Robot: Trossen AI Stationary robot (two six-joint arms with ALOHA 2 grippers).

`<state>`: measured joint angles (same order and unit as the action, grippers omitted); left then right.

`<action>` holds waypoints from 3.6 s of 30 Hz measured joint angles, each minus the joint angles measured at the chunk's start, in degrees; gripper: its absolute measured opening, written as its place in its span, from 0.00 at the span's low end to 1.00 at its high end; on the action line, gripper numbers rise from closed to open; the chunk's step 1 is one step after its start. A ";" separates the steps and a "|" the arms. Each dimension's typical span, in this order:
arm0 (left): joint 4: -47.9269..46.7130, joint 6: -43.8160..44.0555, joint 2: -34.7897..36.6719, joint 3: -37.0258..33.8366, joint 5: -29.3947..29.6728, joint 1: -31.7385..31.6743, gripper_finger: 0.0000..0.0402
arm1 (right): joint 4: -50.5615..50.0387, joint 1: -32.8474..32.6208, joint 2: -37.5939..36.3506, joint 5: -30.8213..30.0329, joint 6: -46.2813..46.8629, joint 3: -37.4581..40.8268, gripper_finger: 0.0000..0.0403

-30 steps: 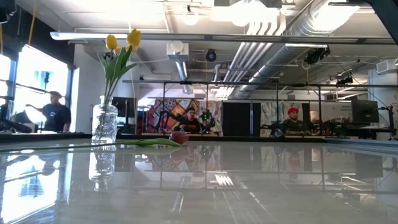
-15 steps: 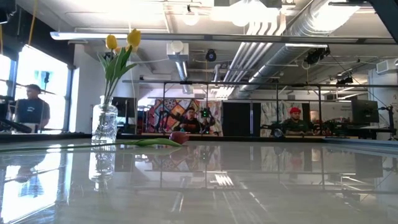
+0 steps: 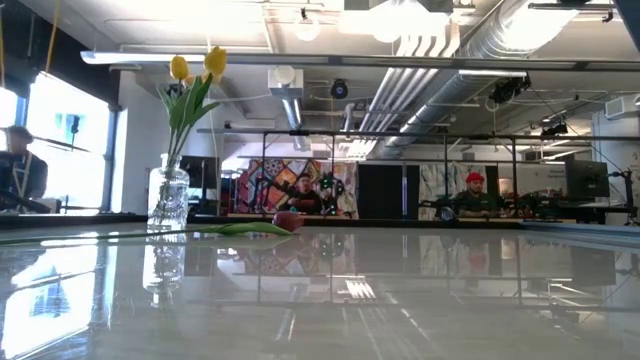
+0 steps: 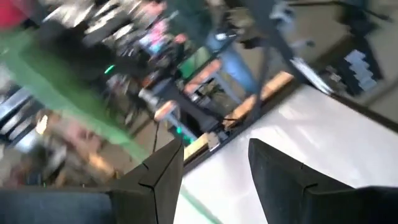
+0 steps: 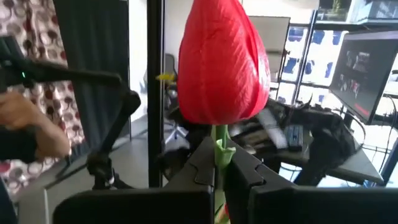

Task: Sort flowers into vase by color
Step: Put the red tulip into the orange vase

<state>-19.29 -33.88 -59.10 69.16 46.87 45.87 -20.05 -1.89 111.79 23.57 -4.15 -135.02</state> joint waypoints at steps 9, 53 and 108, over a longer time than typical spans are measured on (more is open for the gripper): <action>0.10 17.38 -0.17 2.43 -10.93 -13.09 0.42 | -1.99 -0.13 0.07 -0.01 -2.33 0.57 0.00; -8.91 35.18 12.77 2.35 -4.32 -7.46 0.00 | -19.38 -6.32 -0.87 -45.60 -0.36 0.50 0.40; -13.01 72.77 5.46 -15.69 42.87 35.68 0.00 | -20.82 15.85 -6.28 -15.63 2.63 35.45 0.36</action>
<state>-32.30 38.89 -53.63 53.47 89.73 81.55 -40.87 13.96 105.51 7.93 -1.52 -99.57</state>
